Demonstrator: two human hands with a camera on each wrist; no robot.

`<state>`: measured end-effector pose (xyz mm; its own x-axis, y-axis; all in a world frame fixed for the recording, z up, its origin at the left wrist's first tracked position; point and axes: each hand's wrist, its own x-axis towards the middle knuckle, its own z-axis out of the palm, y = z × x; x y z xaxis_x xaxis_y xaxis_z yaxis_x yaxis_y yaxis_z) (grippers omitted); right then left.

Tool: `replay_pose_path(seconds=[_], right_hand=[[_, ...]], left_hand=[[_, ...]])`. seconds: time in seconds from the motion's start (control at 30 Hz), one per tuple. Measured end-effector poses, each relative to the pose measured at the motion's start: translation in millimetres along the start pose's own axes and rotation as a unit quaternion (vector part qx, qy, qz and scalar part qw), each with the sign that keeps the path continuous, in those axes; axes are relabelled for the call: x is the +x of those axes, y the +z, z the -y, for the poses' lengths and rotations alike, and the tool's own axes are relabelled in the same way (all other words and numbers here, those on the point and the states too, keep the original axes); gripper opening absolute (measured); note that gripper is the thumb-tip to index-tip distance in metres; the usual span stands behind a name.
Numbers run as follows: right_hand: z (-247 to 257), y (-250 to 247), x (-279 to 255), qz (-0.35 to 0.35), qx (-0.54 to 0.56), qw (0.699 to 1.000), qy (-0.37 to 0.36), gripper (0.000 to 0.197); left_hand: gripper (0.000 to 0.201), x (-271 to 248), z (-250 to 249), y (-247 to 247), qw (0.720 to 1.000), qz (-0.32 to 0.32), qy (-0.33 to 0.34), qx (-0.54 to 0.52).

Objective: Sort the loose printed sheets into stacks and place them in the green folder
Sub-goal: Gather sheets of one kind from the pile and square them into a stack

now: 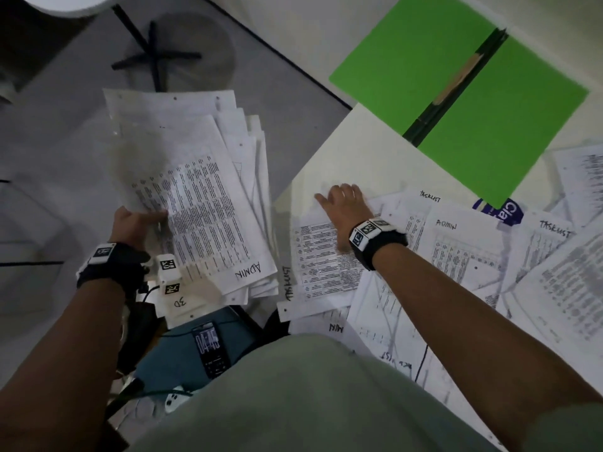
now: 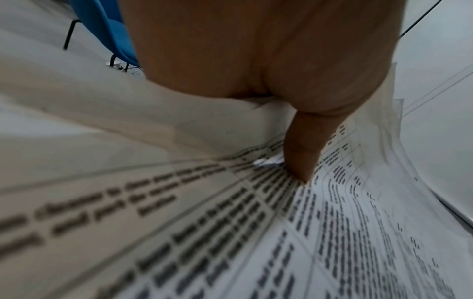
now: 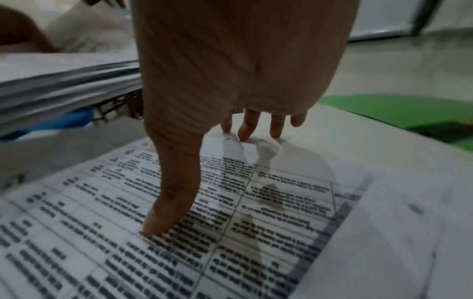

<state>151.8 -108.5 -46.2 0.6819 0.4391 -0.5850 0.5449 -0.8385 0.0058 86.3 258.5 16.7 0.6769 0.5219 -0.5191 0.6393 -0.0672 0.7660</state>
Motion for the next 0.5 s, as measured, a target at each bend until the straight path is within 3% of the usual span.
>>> replay_pose_path(seconds=[0.1,0.2,0.33,0.43,0.5], right_hand=[[5,-4,3,-0.007,-0.032,0.996,-0.077,0.124],[19,-6,0,0.005,-0.080,0.980,-0.179,0.111],[21,-11,-7,0.043,-0.102,0.980,-0.166,0.090],[7,-15,-14,0.038,-0.130,0.975,-0.175,0.063],[-3,-10,-17,0.028,-0.136,0.970,-0.199,0.066]], left_hand=[[0.004,6,7,-2,0.999,-0.001,-0.047,-0.019],[0.017,-1,7,12,0.998,0.013,-0.061,-0.032],[0.017,0,14,21,0.997,0.030,-0.059,-0.027],[0.025,9,20,20,0.997,0.038,-0.061,-0.035],[0.025,15,24,19,0.996,0.046,-0.061,-0.034]])
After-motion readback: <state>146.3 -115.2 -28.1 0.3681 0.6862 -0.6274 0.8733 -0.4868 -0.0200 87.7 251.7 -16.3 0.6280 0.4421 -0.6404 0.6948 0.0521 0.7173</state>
